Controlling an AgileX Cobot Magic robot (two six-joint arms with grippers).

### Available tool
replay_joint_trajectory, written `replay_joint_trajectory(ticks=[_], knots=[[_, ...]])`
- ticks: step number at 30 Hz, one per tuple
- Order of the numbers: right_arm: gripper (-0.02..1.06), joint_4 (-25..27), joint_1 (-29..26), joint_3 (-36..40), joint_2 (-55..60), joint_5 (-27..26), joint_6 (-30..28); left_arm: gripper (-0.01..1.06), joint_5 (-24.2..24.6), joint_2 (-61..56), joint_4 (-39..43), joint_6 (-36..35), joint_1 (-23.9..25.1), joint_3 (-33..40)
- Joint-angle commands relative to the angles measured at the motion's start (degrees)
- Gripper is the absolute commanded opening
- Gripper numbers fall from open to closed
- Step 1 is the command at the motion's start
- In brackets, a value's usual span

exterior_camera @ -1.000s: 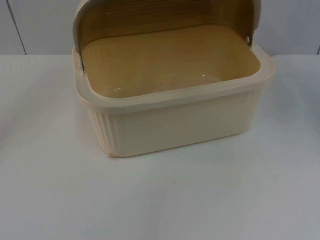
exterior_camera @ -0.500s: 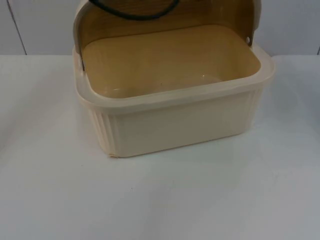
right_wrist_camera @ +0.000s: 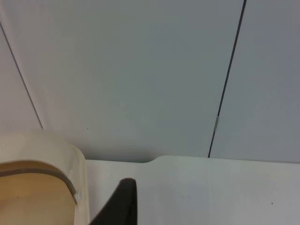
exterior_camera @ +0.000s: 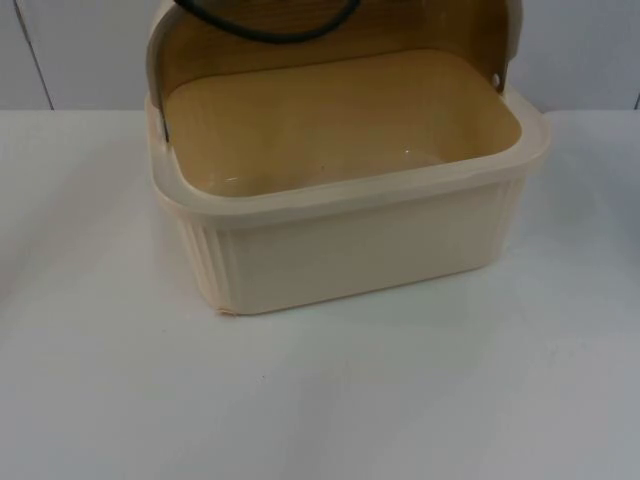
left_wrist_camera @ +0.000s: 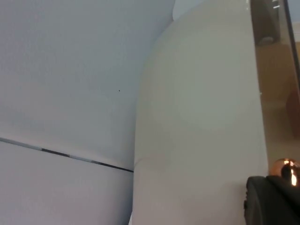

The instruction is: Open the box lid with the left hand, place the block into the box with the right hand, then close the box lid with the left hand.

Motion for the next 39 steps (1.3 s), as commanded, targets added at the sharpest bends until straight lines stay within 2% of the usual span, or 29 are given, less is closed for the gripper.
replay_joint_trajectory(ticks=[1, 10, 21, 30, 33, 34, 37, 39], knots=[[1.05, 0.0, 0.33, 0.23, -0.5, -0.8, -0.2, 0.0, 1.05, -0.31, -0.65, -0.6, -0.44, -0.23], [1.05, 0.0, 0.33, 0.23, -0.5, -0.58, -0.2, 0.0, 5.31, -0.31, 0.52, -3.31, -0.82, -0.23], [1.05, 0.0, 0.33, 0.23, -0.5, -0.25, 0.22, 0.0, 4.8, -1.2, 5.75, -7.31, -5.52, 1.44], [1.05, 0.0, 0.33, 0.23, -2.4, -0.27, 0.21, 0.0, -5.03, -4.13, 16.83, -12.57, -10.37, 15.46], [1.05, 0.0, 0.33, 0.23, -2.88, -0.27, 0.21, 0.0, -10.12, -6.39, 22.71, -18.24, -12.35, 21.7], [1.05, 0.0, 0.33, 0.23, -2.88, -0.27, 0.21, 0.0, -10.12, -6.39, 22.71, -18.24, -12.35, 21.7], [1.05, 0.0, 0.33, 0.23, -3.11, -0.16, 0.21, 0.0, -16.43, -9.11, 31.47, -25.91, -14.97, 30.02], [1.05, 0.0, 0.33, 0.23, -3.11, -0.16, 0.21, 0.0, -17.48, -10.43, 35.35, -28.52, -16.5, 34.04]])
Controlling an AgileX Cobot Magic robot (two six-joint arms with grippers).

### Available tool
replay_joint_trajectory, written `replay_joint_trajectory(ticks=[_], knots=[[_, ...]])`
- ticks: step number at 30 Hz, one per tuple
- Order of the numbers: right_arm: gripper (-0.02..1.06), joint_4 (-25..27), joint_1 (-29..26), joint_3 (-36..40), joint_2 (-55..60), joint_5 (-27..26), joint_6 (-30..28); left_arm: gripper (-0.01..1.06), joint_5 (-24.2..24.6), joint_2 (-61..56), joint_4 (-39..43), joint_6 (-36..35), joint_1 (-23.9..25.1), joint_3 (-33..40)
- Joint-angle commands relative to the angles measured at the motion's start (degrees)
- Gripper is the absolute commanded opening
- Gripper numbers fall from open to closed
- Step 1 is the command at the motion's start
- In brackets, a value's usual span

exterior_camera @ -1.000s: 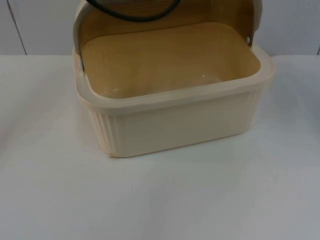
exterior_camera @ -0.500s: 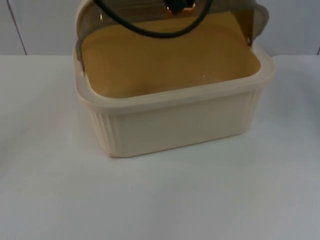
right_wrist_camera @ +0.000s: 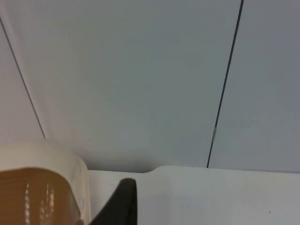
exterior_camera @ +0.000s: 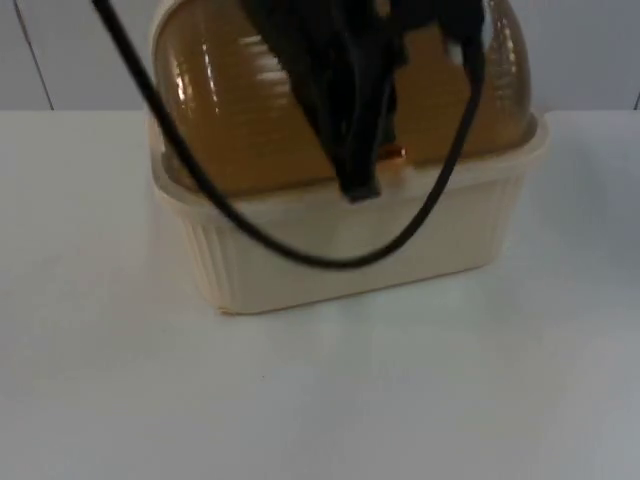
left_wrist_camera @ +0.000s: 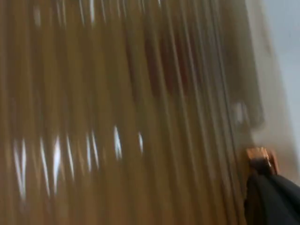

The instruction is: Open the box lid with the left hand, place the block into the box with the right hand, then close the box lid with the left hand.

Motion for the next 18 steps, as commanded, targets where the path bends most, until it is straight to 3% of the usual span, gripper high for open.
replay_joint_trajectory(ticks=[1, 12, 18], knots=[[1.05, 0.0, 0.33, 0.12, -0.52, -0.16, 0.1, 0.0, -3.11, -1.81, 6.44, -4.04, -0.93, 3.55], [1.05, 0.39, 0.33, 0.12, -0.52, -0.26, 0.1, 0.0, -3.94, -13.93, 2.15, -11.69, -2.53, 6.38], [1.05, 0.39, 0.33, 0.12, -0.52, -0.26, 0.1, 0.0, -6.3, -22.87, 8.77, -23.78, -2.12, 6.27]])
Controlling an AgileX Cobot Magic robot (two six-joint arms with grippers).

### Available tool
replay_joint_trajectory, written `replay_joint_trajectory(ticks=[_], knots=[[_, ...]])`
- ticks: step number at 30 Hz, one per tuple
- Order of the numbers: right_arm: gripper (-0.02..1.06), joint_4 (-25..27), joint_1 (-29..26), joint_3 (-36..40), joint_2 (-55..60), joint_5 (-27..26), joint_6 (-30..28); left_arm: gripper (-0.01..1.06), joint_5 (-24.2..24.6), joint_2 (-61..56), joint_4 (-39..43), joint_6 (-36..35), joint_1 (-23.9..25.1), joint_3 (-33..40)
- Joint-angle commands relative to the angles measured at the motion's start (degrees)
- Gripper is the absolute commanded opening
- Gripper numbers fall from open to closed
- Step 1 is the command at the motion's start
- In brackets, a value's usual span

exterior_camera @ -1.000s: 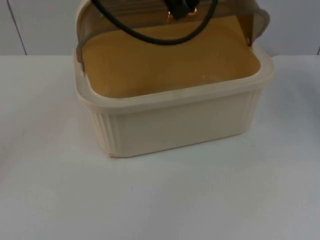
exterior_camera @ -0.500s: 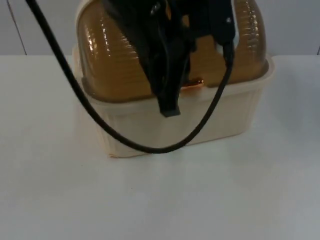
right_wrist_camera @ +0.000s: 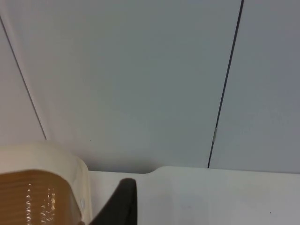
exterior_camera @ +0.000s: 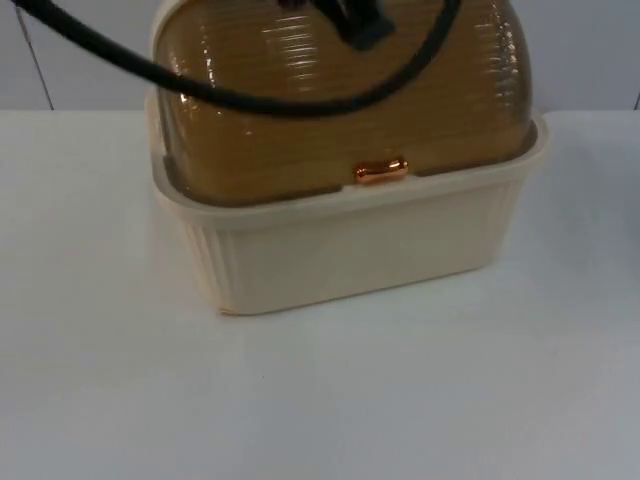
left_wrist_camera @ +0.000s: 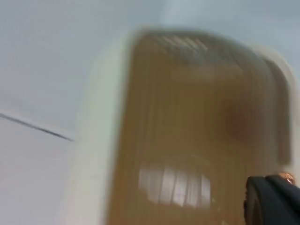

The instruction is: Open the box lid with the left hand, place the block into the box with the right hand, then close the box lid with the left hand.

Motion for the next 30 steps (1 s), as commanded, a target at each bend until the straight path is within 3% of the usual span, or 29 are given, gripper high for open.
replay_joint_trajectory(ticks=[1, 5, 6, 9, 10, 12, 15, 19, 30], knots=[[1.05, 0.06, 0.33, 0.12, -0.42, -0.26, 0.1, 0.0, -0.8, -3.92, 3.3, -6.31, 0.69, 0.08], [1.05, 0.06, 0.33, 0.12, -0.42, 0.14, 0.1, 0.0, -1.75, -9.86, 3.03, -16.88, 7.63, 0.08], [1.05, 0.06, 0.33, 0.12, -0.42, 0.14, 0.1, 0.0, -1.75, -9.86, 3.03, -16.88, 7.63, 0.08], [1.05, 0.06, 0.33, 0.12, -0.42, 0.27, 0.1, 0.0, -3.73, -12.75, -0.71, -23.41, 16.6, 0.08], [1.05, 0.06, 0.33, 0.12, -0.42, 0.27, 0.1, 0.0, -3.73, -12.75, -0.71, -23.41, 16.6, 0.08], [1.05, 0.18, 0.33, 0.12, -0.42, 0.28, 0.1, 0.0, -5.18, -13.63, -4.59, -28.16, 25.73, 0.08], [1.05, 0.18, 0.33, 0.12, -0.42, 0.28, 0.1, 0.0, -5.08, -13.77, -5.26, -33.87, 34.46, 0.08], [1.05, 0.18, 0.33, 0.12, -0.42, 0.28, 0.1, 0.0, -5.08, -13.77, -5.26, -34.75, 38.19, 0.08], [1.05, 0.16, 0.33, 0.12, -0.42, 0.38, 0.1, 0.0, -7.73, -13.77, -4.19, -31.59, 36.93, 7.04]])
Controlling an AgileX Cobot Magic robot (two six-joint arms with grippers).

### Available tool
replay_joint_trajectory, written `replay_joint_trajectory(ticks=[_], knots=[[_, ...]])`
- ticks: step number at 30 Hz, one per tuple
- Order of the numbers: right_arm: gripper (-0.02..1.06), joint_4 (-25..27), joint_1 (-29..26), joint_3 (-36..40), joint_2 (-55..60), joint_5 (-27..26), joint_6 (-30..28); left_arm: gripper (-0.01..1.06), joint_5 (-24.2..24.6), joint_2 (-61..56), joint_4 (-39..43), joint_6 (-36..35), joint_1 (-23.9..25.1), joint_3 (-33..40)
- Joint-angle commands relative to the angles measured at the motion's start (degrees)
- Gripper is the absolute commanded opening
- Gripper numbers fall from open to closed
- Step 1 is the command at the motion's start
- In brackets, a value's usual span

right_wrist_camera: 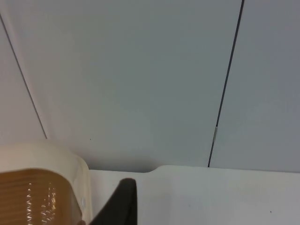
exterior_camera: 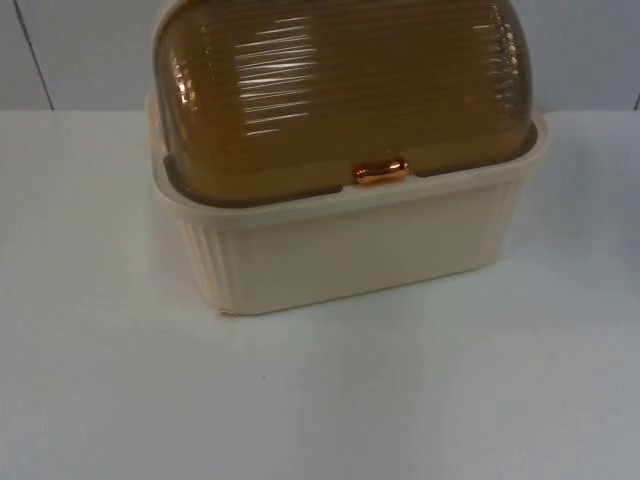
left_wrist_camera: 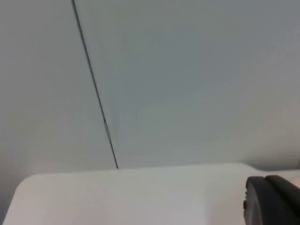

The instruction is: Open the box lid with the left hand, place the block into the box with the right hand, then close the box lid with the left hand.

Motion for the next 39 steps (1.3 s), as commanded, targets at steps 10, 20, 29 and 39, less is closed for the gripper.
replay_joint_trajectory(ticks=[10, 20, 29, 39], knots=[[1.05, 0.16, 0.33, 0.12, -0.42, 0.25, 0.1, 1.05, -0.99, -0.89, -1.34, -1.12, -3.89, 0.66], [1.05, 0.16, 0.33, 0.43, -0.42, 0.96, 0.1, 1.05, -1.87, -4.8, -0.64, -1.12, -6.63, 0.56], [1.05, 0.56, 0.1, 12.55, -1.99, -8.25, 1.58, 1.05, 1.78, -13.2, -3.5, 2.12, -7.04, 0.56], [1.05, -0.45, -3.67, 16.43, -2.5, -11.07, 5.0, 1.05, 19.27, -12.82, -2.36, -1.8, -7.84, -11.25]])
